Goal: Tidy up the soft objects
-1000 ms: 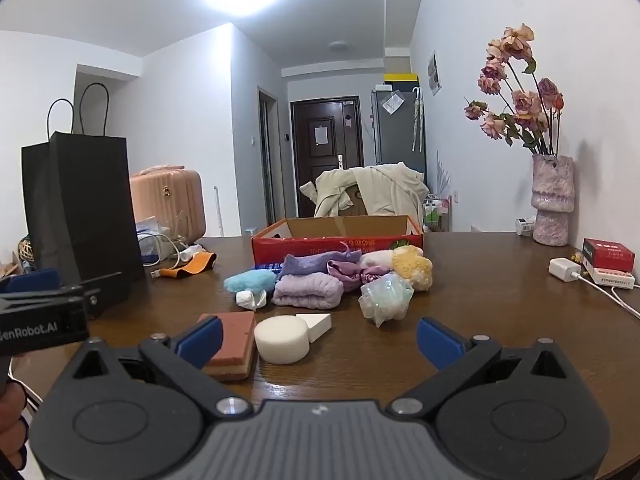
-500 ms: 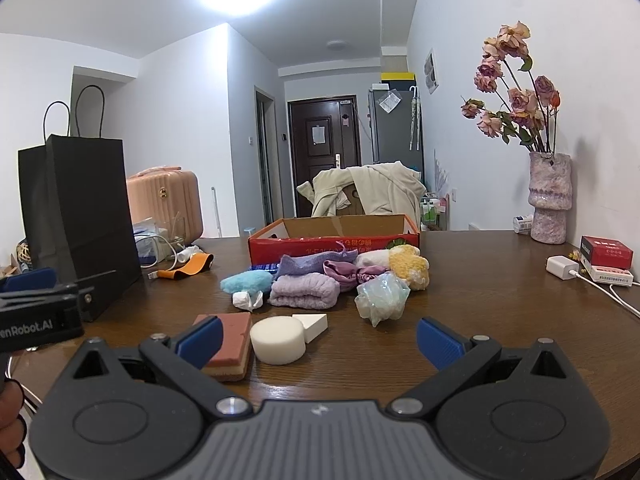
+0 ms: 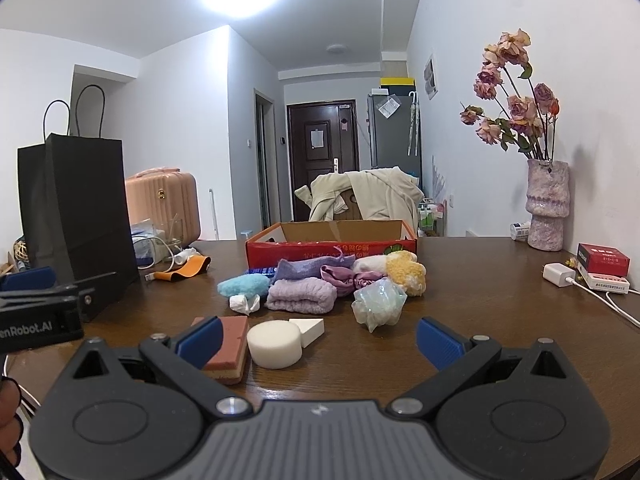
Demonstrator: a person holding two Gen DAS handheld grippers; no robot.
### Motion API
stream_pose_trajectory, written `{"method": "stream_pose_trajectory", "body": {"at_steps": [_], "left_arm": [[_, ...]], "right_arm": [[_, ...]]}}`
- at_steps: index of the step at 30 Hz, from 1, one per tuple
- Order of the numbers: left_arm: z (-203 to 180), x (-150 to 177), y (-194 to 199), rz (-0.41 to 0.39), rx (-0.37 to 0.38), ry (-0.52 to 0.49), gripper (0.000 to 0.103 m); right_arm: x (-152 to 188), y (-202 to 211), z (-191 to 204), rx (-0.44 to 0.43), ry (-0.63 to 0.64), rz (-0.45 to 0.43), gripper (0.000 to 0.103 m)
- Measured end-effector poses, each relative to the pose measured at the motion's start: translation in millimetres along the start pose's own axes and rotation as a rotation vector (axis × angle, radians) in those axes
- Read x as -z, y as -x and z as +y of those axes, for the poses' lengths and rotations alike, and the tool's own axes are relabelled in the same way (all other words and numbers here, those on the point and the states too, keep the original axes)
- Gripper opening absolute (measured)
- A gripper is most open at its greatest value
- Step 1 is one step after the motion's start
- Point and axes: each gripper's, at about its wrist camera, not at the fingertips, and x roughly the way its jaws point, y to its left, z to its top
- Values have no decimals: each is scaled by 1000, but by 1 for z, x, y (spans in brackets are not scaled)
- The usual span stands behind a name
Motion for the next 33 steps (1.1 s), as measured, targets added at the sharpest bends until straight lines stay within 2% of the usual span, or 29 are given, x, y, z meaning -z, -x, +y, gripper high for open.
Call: {"method": "stream_pose_trajectory", "body": {"at_steps": [33], "left_arm": [[-1,1,0,-2,1,-1,103]], "right_arm": [[2,0,4,7,25,-4,103]]}}
